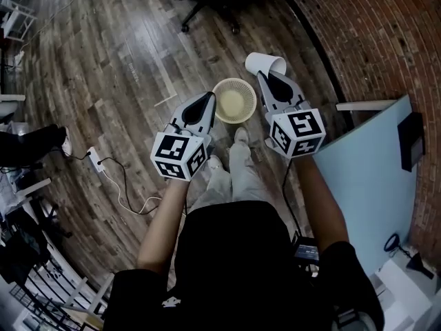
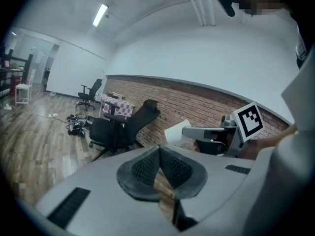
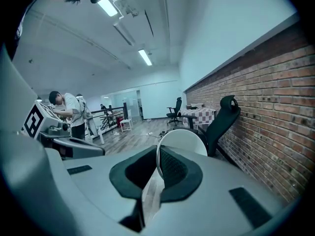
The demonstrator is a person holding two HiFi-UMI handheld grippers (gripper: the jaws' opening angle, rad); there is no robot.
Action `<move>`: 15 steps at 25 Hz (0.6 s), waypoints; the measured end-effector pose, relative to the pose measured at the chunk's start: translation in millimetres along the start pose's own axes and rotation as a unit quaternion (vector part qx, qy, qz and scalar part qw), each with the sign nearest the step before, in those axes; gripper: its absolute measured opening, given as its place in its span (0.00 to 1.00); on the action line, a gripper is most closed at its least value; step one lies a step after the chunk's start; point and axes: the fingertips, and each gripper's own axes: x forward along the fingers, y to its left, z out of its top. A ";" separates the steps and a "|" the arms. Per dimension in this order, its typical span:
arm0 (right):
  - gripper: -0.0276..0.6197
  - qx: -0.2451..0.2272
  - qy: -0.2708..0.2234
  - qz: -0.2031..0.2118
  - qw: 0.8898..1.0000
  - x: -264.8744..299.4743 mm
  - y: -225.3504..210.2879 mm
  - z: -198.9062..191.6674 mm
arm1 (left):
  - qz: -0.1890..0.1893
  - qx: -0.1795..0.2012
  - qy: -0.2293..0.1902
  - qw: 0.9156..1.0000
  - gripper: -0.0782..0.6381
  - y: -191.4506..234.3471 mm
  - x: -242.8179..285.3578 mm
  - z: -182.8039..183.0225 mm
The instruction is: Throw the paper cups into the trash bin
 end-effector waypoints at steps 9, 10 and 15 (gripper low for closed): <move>0.07 0.036 0.034 0.011 0.999 57.1 -24.2 -46.0 | 0.022 -0.018 0.041 0.999 0.12 25.0 31.3 -35.2; 0.07 0.039 0.039 0.013 0.998 62.6 -25.6 -53.6 | 0.023 -0.019 0.045 0.999 0.12 26.8 34.6 -39.7; 0.07 0.058 0.070 0.013 0.996 92.4 -34.8 -99.8 | 0.029 -0.028 0.069 0.997 0.12 40.0 46.8 -69.5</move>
